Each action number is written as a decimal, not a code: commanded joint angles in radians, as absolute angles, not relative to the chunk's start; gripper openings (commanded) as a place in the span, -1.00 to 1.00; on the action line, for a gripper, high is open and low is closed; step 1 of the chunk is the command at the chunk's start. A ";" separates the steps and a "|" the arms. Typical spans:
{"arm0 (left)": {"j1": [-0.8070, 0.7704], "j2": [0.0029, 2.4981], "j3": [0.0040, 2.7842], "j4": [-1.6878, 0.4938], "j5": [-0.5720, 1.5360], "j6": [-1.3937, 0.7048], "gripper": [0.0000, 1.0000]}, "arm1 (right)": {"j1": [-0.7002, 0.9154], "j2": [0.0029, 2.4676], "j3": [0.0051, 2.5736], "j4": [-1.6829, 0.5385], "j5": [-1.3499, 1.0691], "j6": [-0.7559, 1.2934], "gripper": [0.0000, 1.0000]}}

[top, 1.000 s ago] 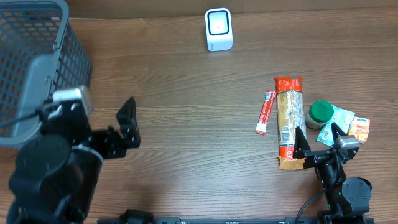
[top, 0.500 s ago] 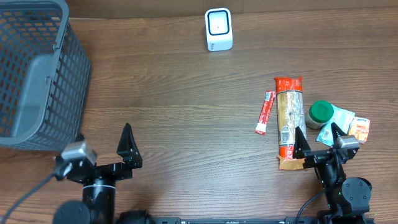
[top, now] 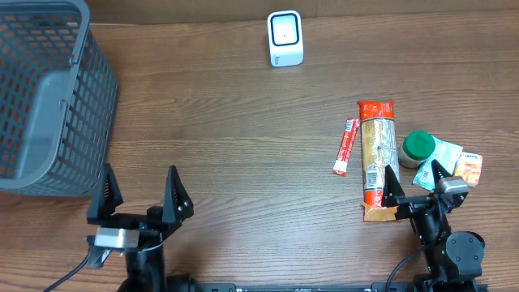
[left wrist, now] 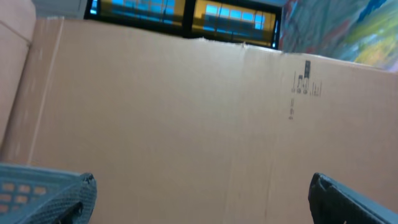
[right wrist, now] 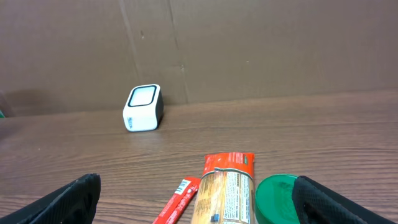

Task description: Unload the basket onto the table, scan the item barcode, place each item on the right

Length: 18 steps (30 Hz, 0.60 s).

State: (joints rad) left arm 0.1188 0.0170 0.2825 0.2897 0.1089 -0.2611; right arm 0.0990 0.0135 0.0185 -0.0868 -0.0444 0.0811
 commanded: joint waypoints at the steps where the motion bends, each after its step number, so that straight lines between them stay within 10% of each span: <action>1: 0.123 0.004 0.197 0.358 0.102 -0.320 0.99 | 0.096 0.003 0.008 -0.081 -0.044 0.078 1.00; 18: 0.121 0.004 0.005 0.181 0.104 -0.307 0.99 | 0.096 0.003 0.008 -0.081 -0.044 0.078 1.00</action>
